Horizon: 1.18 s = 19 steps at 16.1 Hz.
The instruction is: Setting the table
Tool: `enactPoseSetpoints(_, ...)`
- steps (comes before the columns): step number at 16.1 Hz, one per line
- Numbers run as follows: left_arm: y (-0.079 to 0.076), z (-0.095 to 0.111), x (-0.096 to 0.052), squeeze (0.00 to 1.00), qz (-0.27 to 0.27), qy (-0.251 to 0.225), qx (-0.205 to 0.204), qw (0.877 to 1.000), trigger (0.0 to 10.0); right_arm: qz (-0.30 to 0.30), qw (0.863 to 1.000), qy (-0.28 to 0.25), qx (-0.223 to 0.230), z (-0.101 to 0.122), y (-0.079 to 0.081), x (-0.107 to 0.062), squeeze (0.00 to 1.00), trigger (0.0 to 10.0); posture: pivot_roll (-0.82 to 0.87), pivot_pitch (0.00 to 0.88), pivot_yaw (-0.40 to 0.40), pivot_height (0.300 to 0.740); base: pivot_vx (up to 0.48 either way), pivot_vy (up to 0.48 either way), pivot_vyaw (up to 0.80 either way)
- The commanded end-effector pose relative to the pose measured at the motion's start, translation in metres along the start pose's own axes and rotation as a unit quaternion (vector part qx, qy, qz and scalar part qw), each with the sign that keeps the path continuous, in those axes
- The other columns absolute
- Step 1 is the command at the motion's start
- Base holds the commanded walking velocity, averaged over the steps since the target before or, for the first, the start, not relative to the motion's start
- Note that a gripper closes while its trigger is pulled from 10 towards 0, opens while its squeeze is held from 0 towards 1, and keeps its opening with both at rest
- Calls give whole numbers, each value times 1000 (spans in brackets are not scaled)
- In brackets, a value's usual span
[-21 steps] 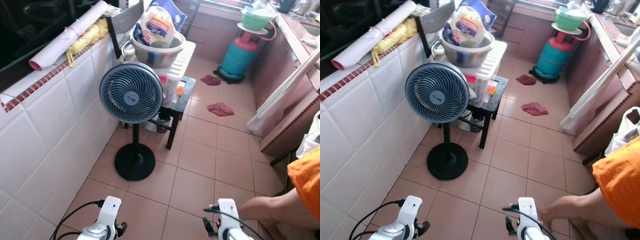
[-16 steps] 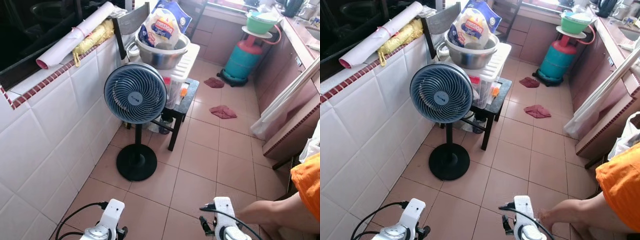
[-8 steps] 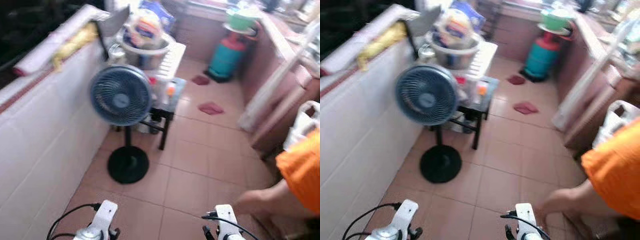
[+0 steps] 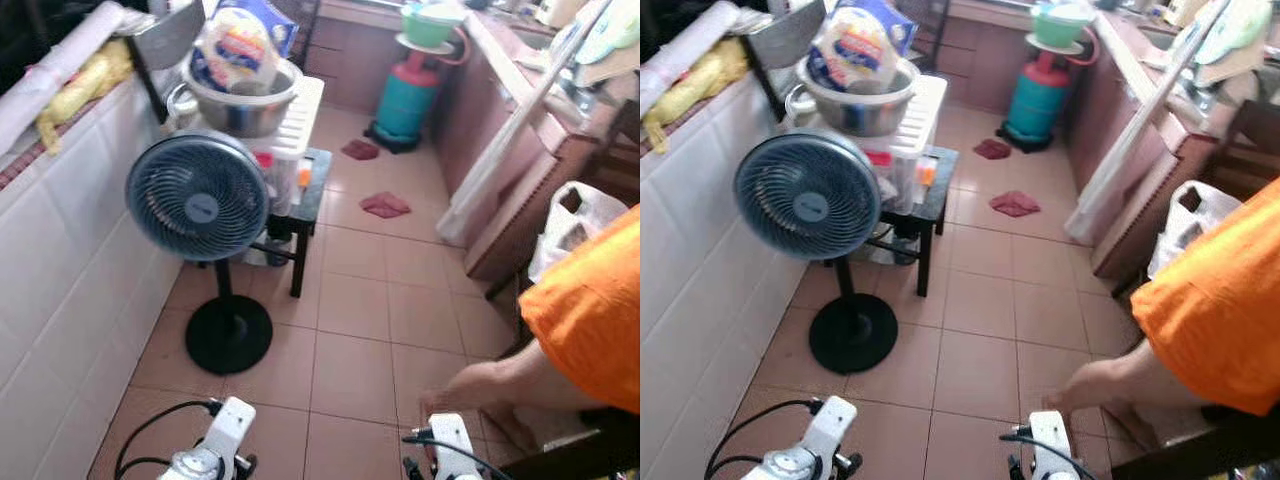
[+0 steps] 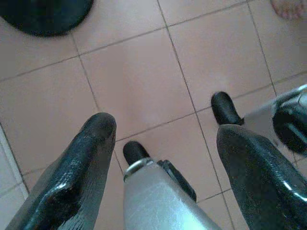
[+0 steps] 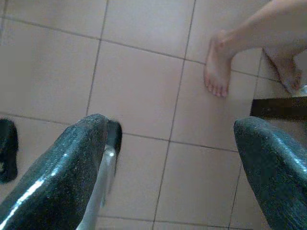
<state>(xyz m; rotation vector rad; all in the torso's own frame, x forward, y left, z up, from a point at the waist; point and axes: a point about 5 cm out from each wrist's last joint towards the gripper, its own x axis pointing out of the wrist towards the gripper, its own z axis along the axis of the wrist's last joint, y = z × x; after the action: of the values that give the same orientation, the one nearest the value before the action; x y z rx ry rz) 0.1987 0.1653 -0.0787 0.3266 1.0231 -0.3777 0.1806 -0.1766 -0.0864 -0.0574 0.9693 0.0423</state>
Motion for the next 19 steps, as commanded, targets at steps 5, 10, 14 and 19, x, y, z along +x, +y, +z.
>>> enactPoseSetpoints(5,-2,-9,-1,0,-27,29,95,995,10000,-29,997,6,72,-17,2,-3,0,10000,213,49,9,740,0,0,0)
enactPoseSetpoints(10,-5,6,1,0,-57,35,173,983,10000,-47,989,31,135,-47,15,-10,0,10000,158,58,106,740,0,0,0)
enactPoseSetpoints(14,-16,11,4,0,-41,12,121,992,10000,-39,991,28,123,-47,17,-11,0,10000,144,52,54,740,0,0,0)
enactPoseSetpoints(19,-38,-14,4,0,-57,41,84,994,10000,-41,995,9,92,-30,-3,-7,0,10000,138,56,-5,740,0,0,0)
